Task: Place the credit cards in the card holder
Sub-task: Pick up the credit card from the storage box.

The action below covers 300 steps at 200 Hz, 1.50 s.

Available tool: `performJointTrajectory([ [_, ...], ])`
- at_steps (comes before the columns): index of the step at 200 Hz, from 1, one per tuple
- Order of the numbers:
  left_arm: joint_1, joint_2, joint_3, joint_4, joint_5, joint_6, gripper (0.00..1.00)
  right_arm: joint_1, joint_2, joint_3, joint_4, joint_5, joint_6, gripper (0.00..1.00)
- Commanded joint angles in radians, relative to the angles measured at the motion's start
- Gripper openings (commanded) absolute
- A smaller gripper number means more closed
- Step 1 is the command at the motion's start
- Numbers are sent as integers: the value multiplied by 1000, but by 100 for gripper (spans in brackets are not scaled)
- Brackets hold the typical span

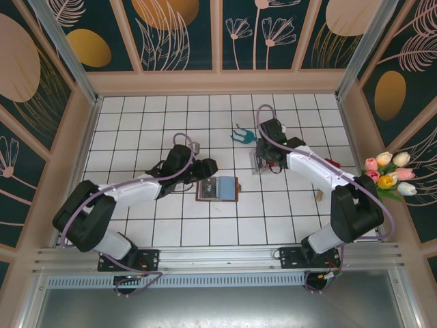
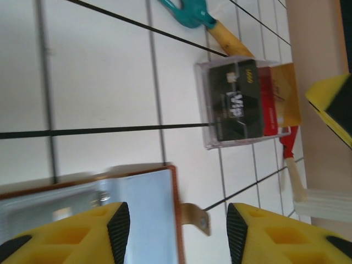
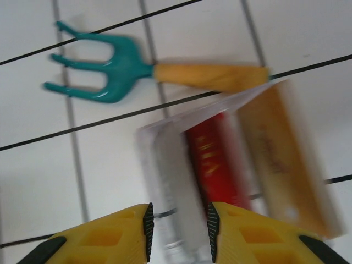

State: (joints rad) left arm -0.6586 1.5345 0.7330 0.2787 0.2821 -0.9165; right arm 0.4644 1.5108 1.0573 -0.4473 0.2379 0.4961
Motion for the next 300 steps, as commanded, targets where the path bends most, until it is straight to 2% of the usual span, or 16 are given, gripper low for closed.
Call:
performJointTrajectory([
  [1,-25,51,68,19,34,24,55,-9,20,29,-58,-43,-117,35],
  [31,-36,105,113,4,44,28,57,8,88,62,-50,-88,-133,38],
  [102,-39,138,125,-2,61,25,58,77,277,189,-157,211,-152,38],
  [144,-39,141,128,-12,60,26,58,108,353,215,-178,268,-165,39],
  [203,-39,143,131,-22,55,30,58,150,353,230,-205,422,-160,39],
  [232,-39,142,128,-24,52,31,58,151,342,231,-204,425,-171,36],
  [250,-39,141,126,-26,51,30,58,151,336,231,-209,423,-172,31],
  [278,-39,139,124,-29,47,33,58,149,324,227,-214,425,-170,30],
  [300,-39,142,127,-29,49,34,58,149,315,221,-214,421,-169,24],
])
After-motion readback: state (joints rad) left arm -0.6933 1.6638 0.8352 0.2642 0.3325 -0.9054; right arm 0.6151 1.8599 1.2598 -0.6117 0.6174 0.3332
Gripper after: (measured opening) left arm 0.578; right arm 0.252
